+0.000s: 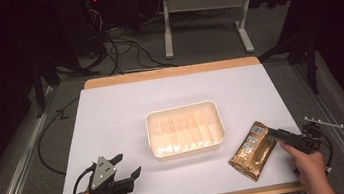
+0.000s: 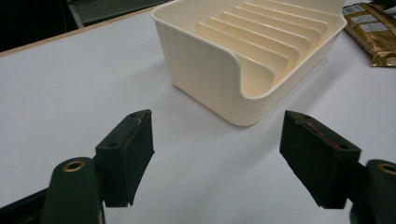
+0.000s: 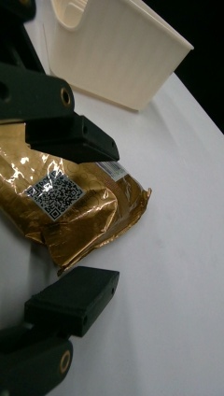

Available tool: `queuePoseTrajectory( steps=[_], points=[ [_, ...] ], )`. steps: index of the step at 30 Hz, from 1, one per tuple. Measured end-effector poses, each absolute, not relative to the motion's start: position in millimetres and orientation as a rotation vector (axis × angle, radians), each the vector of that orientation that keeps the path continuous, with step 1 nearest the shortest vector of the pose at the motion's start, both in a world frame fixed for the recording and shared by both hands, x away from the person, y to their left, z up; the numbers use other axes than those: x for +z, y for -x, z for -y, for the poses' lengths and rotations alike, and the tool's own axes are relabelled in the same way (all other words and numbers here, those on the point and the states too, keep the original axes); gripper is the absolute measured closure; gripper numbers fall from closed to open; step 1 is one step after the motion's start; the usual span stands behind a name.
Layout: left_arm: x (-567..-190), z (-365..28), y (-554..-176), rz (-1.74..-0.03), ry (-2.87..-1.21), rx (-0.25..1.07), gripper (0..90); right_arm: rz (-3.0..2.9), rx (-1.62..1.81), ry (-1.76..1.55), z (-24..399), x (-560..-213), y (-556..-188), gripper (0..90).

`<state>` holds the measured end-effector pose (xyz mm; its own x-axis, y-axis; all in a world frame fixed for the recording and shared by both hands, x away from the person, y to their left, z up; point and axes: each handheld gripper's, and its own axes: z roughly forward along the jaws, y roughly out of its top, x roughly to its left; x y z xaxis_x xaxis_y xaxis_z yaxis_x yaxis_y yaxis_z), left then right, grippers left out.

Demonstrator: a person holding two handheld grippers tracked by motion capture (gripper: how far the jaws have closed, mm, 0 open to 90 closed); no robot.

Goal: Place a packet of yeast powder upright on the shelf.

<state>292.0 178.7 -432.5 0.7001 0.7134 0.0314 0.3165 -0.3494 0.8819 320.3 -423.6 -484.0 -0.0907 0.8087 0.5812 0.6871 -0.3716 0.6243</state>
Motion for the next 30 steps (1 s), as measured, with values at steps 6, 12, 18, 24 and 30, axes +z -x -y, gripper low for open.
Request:
queuePoseTrajectory(
  steps=[6, 12, 18, 24, 30],
  points=[
    [-434.5, -176.9, -294.4, -0.776, -1.972, 0.527, 26.4, -1.73, 1.439, -2.026, 421.0, -484.6, -322.2, 52.2],
    [-433.8, -178.1, -293.9, -0.774, -1.975, 0.534, 26.4, -1.748, 1.383, -2.032, 419.5, -484.6, -322.7, 68.4],
    [-433.1, -177.9, -293.2, -0.771, -1.974, 0.539, 26.4, -1.758, 1.346, -2.01, 417.3, -482.7, -321.6, 86.3],
    [-432.9, -178.0, -292.6, -0.771, -1.971, 0.537, 26.4, -1.777, 1.344, -1.966, 415.8, -481.2, -320.0, 89.0],
    [-431.9, -178.3, -292.4, -0.768, -1.969, 0.543, 26.4, -1.772, 1.357, -1.932, 414.9, -477.2, -317.0, 90.0]
  ],
)
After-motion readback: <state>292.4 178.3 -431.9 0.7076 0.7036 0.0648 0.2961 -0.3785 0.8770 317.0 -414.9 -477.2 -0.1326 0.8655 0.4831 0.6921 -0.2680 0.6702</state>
